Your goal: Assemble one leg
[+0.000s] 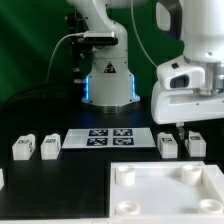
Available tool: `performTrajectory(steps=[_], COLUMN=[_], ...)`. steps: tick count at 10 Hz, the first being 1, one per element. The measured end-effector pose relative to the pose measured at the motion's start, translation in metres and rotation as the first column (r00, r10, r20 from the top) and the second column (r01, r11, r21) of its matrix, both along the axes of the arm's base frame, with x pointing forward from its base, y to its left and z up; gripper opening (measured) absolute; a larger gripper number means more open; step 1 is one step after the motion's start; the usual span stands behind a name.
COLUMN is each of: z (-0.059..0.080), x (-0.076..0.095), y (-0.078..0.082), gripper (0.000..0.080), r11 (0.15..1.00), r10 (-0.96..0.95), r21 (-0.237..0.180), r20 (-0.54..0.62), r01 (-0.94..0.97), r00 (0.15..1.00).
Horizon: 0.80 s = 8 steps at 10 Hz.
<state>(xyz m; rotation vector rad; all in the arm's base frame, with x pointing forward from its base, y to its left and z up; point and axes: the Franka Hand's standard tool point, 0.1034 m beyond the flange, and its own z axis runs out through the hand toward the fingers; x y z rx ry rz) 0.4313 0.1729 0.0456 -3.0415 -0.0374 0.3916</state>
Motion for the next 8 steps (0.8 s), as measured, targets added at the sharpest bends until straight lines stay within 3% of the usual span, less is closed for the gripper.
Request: performTrajectory(steps=[1, 3, 6, 8], z=[0.001, 0.002, 0.000, -0.012], x=[0.009, 0.002, -0.007, -0.011], y=[0.000, -0.003, -0.002, 0.002], gripper=[0.0649, 0.0649, 0.0649, 0.0649], r11=[1.000, 1.000, 0.999, 0.999], r10=[-0.027, -0.008, -0.009, -0.017], r21=[0.004, -0.006, -0.031, -0.034], r20=[-0.097, -0.305, -0.586, -0.560], r01=[0.028, 0.006, -0.011, -0.003], r00=[0.995, 0.952, 0.811, 0.828])
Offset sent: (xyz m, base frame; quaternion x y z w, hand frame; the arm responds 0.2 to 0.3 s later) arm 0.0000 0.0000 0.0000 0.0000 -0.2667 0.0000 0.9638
